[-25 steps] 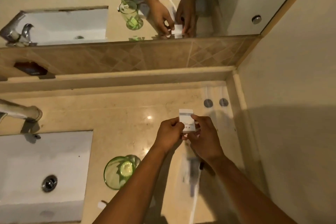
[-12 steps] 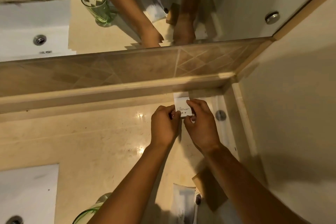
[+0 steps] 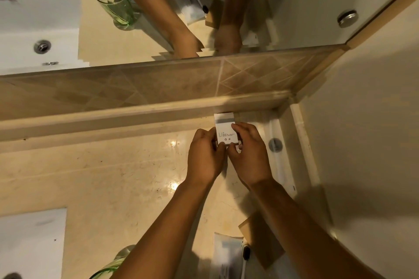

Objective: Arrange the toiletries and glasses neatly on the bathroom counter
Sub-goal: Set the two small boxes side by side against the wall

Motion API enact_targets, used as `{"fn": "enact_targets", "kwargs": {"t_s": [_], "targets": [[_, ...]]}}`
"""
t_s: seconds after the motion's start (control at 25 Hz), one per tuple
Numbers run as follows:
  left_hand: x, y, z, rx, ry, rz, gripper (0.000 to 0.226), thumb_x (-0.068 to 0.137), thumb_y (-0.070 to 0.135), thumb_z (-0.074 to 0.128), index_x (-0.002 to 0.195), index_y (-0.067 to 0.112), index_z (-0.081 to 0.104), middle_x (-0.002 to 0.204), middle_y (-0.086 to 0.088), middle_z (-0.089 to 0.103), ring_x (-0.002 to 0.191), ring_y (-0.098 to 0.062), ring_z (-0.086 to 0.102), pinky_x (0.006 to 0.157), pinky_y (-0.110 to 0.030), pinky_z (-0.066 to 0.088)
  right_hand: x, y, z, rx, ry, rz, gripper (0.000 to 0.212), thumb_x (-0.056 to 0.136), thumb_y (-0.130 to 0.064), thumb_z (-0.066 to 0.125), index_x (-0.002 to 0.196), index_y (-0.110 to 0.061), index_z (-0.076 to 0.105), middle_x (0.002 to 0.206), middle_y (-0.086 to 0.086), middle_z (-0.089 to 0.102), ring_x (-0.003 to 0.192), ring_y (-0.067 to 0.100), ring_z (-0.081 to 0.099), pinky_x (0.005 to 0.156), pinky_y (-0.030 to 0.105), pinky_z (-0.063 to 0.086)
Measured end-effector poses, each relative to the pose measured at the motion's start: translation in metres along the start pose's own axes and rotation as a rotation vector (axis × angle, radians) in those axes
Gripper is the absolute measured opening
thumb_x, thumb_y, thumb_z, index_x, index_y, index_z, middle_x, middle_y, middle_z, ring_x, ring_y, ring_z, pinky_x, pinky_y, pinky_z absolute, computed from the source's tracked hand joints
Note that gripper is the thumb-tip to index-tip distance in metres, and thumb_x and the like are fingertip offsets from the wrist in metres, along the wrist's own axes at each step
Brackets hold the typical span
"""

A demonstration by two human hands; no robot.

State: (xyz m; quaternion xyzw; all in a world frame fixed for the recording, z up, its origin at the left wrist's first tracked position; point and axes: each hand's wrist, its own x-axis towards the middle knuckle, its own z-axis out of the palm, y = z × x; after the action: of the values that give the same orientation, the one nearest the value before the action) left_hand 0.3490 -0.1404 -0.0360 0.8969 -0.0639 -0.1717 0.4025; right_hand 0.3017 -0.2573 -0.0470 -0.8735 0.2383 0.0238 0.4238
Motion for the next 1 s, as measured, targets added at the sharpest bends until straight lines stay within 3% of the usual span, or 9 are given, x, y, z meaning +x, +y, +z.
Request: {"fn": "enact_targets", "kwargs": {"t_s": [0.24,0.32,0.4,0.52,0.72,0.84,1.0], "targets": [[-0.006,0.000,-0.008,-0.004,-0.003,0.020,0.025,0.093,0.023,0.063,0.117,0.015,0.066,0.095,0.000,0.052,0.075,-0.006,0.048,0.064,-0.005,0.036,-0.006,-0.003,-0.002,0.055,-0.004,-0.001,0.053,0.094,-0.017,0.066,0.142,-0.028,0.046,0.147,-0.010,0.043,0.129,0.013,0.052,0.100,0.029,0.054],[-0.015,0.003,-0.014,-0.014,-0.010,0.019,0.024,0.093,0.025,0.064,0.115,0.014,0.064,0.098,-0.001,0.052,0.079,-0.011,0.053,0.068,-0.010,0.040,-0.014,-0.009,-0.007,0.100,0.011,-0.001,0.053,0.093,-0.014,0.066,0.141,-0.027,0.047,0.148,-0.009,0.042,0.129,0.012,0.053,0.102,0.028,0.053],[-0.034,0.002,-0.021,-0.018,-0.007,0.007,0.033,0.094,0.023,0.064,0.124,0.011,0.062,0.104,-0.004,0.055,0.086,-0.020,0.060,0.078,-0.025,0.047,-0.032,-0.015,-0.012,0.116,0.043,0.008,0.051,0.093,-0.010,0.065,0.139,-0.024,0.050,0.147,-0.008,0.041,0.126,0.012,0.054,0.104,0.029,0.052],[-0.083,-0.004,-0.033,-0.020,-0.003,-0.023,0.043,0.095,0.019,0.060,0.137,0.012,0.056,0.114,-0.005,0.058,0.092,-0.020,0.062,0.083,-0.023,0.043,-0.074,-0.022,-0.013,0.112,0.037,-0.007,0.044,0.093,-0.009,0.063,0.132,-0.026,0.053,0.142,-0.009,0.041,0.119,0.008,0.055,0.101,0.026,0.051],[-0.202,-0.025,-0.049,-0.035,0.081,-0.048,0.030,0.094,0.008,0.056,0.123,0.010,0.063,0.110,-0.011,0.062,0.094,-0.026,0.063,0.082,-0.034,0.051,-0.171,-0.020,0.009,0.026,-0.180,-0.124,0.031,0.089,-0.006,0.064,0.118,-0.018,0.063,0.115,-0.005,0.057,0.096,0.010,0.062,0.080,0.003,0.040],[-0.274,-0.039,-0.052,-0.013,0.109,-0.106,0.032,0.093,0.004,0.051,0.123,0.007,0.062,0.112,-0.015,0.059,0.102,-0.031,0.059,0.087,-0.038,0.049,-0.226,-0.015,0.031,-0.043,-0.351,-0.198,0.032,0.086,0.001,0.060,0.113,-0.015,0.066,0.107,-0.001,0.060,0.085,0.009,0.059,0.075,0.009,0.043],[-0.338,-0.061,-0.044,0.165,0.112,-0.266,0.039,0.084,0.014,0.044,0.119,0.006,0.059,0.108,-0.018,0.059,0.099,-0.036,0.054,0.082,-0.043,0.048,-0.264,-0.012,0.054,-0.163,-0.500,-0.226,0.044,0.087,-0.002,0.057,0.129,-0.015,0.059,0.123,0.005,0.059,0.090,0.011,0.060,0.080,0.016,0.043]]}}
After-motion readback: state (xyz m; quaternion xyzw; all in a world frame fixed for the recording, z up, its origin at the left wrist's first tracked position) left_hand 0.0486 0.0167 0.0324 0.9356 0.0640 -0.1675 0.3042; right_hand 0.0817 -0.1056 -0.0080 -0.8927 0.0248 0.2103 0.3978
